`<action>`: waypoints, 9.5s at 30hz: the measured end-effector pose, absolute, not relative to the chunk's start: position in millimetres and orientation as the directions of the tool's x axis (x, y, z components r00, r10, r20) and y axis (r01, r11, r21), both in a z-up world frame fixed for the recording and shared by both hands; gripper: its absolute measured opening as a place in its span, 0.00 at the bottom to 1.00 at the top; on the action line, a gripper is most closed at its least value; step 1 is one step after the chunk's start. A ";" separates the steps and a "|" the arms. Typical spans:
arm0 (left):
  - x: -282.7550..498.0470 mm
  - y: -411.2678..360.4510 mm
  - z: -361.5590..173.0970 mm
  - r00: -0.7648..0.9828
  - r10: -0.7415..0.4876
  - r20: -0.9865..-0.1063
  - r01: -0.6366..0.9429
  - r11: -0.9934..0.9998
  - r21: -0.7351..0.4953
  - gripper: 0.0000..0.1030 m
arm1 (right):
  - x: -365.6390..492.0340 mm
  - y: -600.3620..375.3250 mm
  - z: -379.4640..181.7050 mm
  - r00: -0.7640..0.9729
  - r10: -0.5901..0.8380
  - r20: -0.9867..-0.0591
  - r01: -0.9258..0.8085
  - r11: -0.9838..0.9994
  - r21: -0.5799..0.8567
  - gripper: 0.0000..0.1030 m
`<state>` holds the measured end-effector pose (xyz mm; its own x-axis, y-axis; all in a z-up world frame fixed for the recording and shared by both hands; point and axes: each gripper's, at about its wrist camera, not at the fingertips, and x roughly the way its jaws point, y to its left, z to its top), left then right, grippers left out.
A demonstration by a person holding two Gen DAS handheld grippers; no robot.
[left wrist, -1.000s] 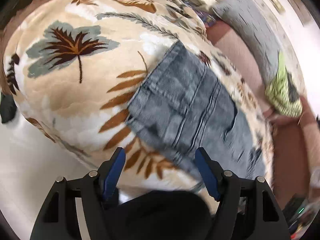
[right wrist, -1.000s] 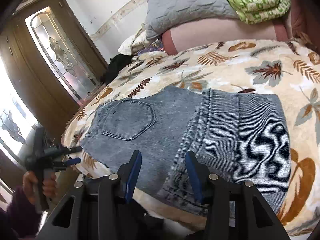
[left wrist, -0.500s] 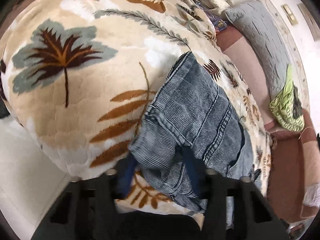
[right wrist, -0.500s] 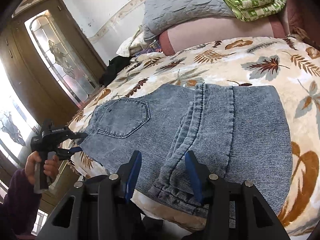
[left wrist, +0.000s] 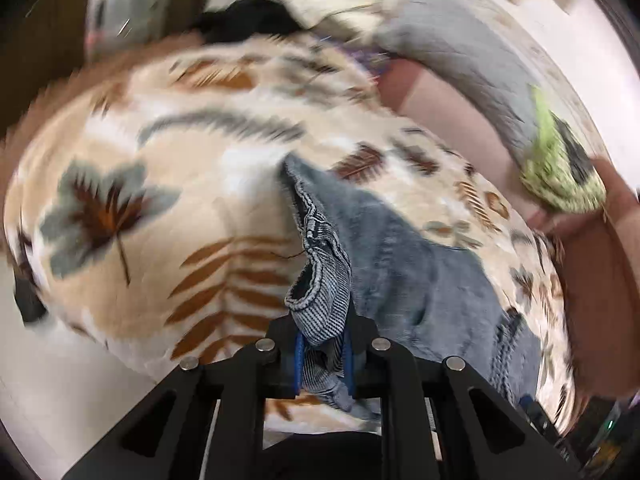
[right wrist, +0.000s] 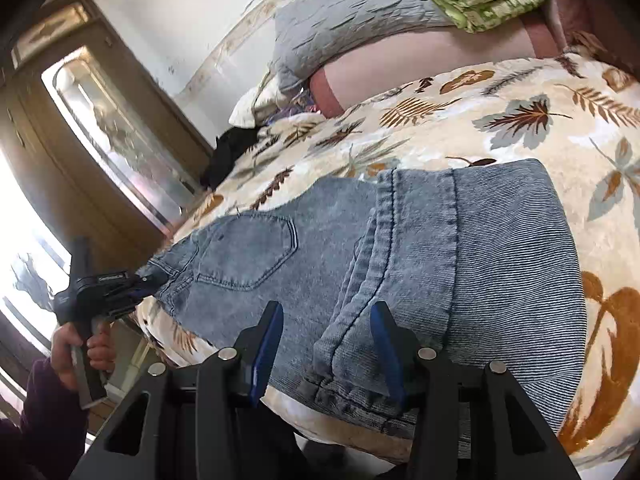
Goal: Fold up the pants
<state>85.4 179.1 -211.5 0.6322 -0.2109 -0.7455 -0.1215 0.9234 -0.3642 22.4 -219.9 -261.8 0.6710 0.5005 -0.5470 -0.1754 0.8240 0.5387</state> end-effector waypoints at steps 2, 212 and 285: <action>82.8 156.6 -192.5 0.648 -0.192 -0.737 -0.061 0.951 -0.302 0.15 | 22.7 -227.0 -261.0 0.678 0.514 -0.526 -0.166 0.803 0.572 0.47; 271.0 -28.7 -219.2 0.526 -0.277 -0.804 0.403 0.914 -0.051 0.24 | 238.9 -219.3 -238.3 0.597 0.357 -0.719 -0.134 0.927 0.349 0.36; 217.4 3.1 -269.4 0.482 -0.211 -0.850 0.433 0.901 0.023 0.43 | 194.4 -212.0 -278.1 0.502 0.433 -0.749 -0.168 0.898 0.407 0.16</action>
